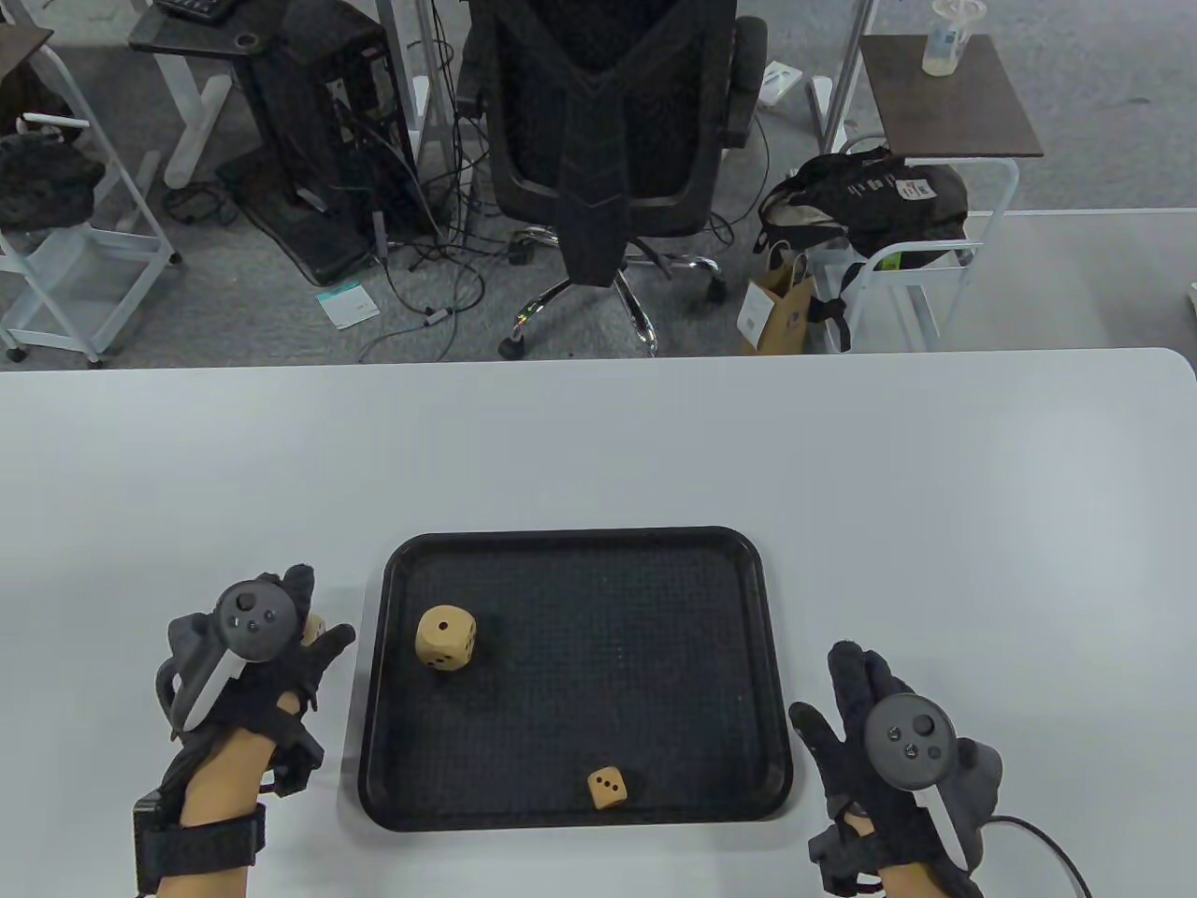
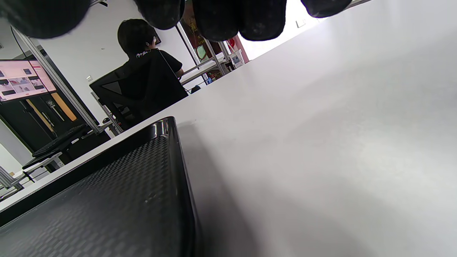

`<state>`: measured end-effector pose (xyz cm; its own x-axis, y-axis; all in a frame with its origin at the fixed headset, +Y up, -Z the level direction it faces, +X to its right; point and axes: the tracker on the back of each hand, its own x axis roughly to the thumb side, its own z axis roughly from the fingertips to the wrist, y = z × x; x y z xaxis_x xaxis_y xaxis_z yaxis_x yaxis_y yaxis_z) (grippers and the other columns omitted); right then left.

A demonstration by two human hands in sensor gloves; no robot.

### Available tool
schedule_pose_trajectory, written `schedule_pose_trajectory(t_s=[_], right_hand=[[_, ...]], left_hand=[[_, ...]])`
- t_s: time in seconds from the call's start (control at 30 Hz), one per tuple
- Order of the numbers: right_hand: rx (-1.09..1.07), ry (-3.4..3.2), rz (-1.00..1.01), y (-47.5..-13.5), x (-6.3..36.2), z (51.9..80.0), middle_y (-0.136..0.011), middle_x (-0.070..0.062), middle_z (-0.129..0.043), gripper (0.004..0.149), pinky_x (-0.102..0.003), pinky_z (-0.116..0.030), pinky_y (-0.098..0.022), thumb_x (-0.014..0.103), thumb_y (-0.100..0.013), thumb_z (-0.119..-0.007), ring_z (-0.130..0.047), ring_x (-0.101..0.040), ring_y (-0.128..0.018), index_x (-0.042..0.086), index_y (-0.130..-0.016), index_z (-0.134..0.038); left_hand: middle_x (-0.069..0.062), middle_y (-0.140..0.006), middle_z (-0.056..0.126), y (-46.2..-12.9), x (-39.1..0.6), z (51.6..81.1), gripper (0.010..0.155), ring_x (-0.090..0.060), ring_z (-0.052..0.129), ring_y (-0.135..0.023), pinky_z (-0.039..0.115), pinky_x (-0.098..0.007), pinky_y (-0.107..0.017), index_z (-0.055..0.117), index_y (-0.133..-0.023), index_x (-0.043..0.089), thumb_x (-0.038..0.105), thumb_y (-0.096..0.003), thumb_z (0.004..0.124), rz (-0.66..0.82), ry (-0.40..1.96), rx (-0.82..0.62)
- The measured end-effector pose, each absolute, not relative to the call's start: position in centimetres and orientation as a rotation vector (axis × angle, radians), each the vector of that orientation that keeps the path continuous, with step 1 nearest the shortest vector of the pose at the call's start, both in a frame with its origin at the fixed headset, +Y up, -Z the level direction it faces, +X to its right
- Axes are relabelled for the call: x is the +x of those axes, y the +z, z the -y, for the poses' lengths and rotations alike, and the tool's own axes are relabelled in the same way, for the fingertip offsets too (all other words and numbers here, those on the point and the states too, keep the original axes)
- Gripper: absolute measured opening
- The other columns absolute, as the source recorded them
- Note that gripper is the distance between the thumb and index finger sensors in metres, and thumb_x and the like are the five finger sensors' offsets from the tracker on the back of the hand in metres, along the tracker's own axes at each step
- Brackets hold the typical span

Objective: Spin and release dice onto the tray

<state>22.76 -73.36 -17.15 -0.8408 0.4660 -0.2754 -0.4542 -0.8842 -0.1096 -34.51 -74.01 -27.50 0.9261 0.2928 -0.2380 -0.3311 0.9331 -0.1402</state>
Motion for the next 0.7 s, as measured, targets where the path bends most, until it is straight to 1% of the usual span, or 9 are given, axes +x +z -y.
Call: schedule_pose_trajectory(t_s=[0.1, 0.23, 0.3, 0.47, 0.53, 0.57, 0.7], right_hand=[[-0.411, 2.629, 0.053, -17.1, 22.7, 73.4, -0.113, -0.003, -0.049, 0.080, -0.061, -0.047, -0.075, 0.064, -0.034, -0.067, -0.056, -0.033, -0.103, 0.036, -0.106, -0.045], [-0.416, 2.628, 0.051, -17.1, 22.7, 73.4, -0.113, -0.003, -0.048, 0.080, -0.061, -0.048, -0.075, 0.064, -0.034, -0.066, -0.056, -0.033, -0.103, 0.036, -0.106, -0.045], [-0.418, 2.630, 0.047, -17.1, 22.7, 73.4, -0.113, -0.003, -0.048, 0.080, -0.061, -0.047, -0.075, 0.064, -0.034, -0.066, -0.056, -0.033, -0.103, 0.036, -0.106, -0.045], [-0.417, 2.631, 0.055, -17.1, 22.7, 73.4, -0.113, -0.003, -0.048, 0.080, -0.061, -0.048, -0.075, 0.064, -0.034, -0.066, -0.056, -0.033, -0.103, 0.036, -0.106, -0.045], [-0.417, 2.631, 0.057, -17.1, 22.7, 73.4, -0.113, -0.003, -0.048, 0.080, -0.061, -0.047, -0.075, 0.064, -0.034, -0.066, -0.056, -0.033, -0.103, 0.036, -0.106, -0.045], [-0.418, 2.632, 0.057, -17.1, 22.7, 73.4, -0.113, -0.003, -0.048, 0.080, -0.061, -0.048, -0.075, 0.064, -0.034, -0.066, -0.056, -0.033, -0.103, 0.036, -0.106, -0.045], [-0.415, 2.633, 0.057, -17.0, 22.7, 73.4, -0.113, -0.003, -0.048, 0.080, -0.061, -0.048, -0.075, 0.064, -0.034, -0.066, -0.056, -0.034, -0.103, 0.036, -0.106, -0.045]], left_hand=[[-0.015, -0.115, 0.048, -27.8, -35.0, 75.1, 0.083, -0.049, 0.058, -0.104, 0.035, -0.071, -0.077, 0.045, -0.108, 0.029, 0.064, -0.0383, 0.074, -0.285, 0.297, -0.162], [-0.015, -0.112, 0.054, -27.9, -34.9, 76.0, 0.086, -0.048, 0.065, -0.100, 0.039, -0.070, -0.076, 0.046, -0.107, 0.028, 0.065, -0.0360, 0.076, -0.324, 0.240, -0.165], [-0.014, -0.110, 0.060, -27.9, -34.7, 76.2, 0.087, -0.047, 0.070, -0.097, 0.044, -0.069, -0.076, 0.048, -0.107, 0.027, 0.066, -0.0352, 0.077, -0.326, 0.179, -0.153], [-0.014, -0.105, 0.066, -28.0, -34.3, 77.4, 0.084, -0.045, 0.078, -0.090, 0.049, -0.066, -0.074, 0.047, -0.106, 0.026, 0.061, -0.0370, 0.080, -0.314, 0.172, -0.188], [-0.013, -0.101, 0.072, -27.9, -34.2, 77.4, 0.079, -0.042, 0.083, -0.085, 0.054, -0.064, -0.073, 0.051, -0.105, 0.026, 0.057, -0.0381, 0.082, -0.311, 0.122, -0.122], [-0.012, -0.100, 0.074, -27.9, -34.2, 77.4, 0.079, -0.041, 0.085, -0.083, 0.056, -0.063, -0.073, 0.052, -0.104, 0.027, 0.058, -0.0379, 0.082, -0.303, 0.108, -0.126], [-0.014, -0.099, 0.074, -27.9, -34.2, 77.5, 0.077, -0.043, 0.085, -0.082, 0.056, -0.063, -0.073, 0.053, -0.104, 0.026, 0.054, -0.0396, 0.084, -0.302, 0.141, -0.122]])
